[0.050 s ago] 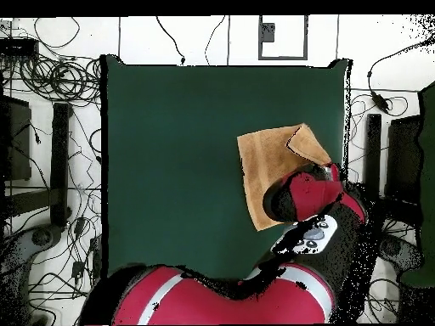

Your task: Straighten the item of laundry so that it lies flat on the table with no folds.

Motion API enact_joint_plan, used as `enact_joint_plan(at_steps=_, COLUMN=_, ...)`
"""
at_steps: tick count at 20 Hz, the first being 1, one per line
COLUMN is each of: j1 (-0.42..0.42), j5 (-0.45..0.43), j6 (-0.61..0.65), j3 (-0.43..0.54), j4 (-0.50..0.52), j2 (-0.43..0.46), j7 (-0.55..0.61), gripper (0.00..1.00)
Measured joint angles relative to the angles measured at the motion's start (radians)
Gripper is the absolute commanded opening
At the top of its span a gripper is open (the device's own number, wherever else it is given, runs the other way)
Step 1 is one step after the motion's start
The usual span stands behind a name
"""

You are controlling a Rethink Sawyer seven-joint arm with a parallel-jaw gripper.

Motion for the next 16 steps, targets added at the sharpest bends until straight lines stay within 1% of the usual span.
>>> enact_joint_plan(at_steps=5, j1=-0.027, j5=0.001, j6=0.000, j3=0.009, j4=0.000, j2=0.004, j7=0.000, gripper=0.00)
enact_joint_plan(at_steps=11, j1=-0.091, j5=0.000, j6=0.000, j3=0.025, j4=0.000, j2=0.006, j7=0.000, gripper=0.00)
enact_joint_plan(at_steps=16, j1=-0.102, j5=0.000, j6=0.000, j3=0.025, j4=0.000, j2=0.008, j7=0.000, gripper=0.00)
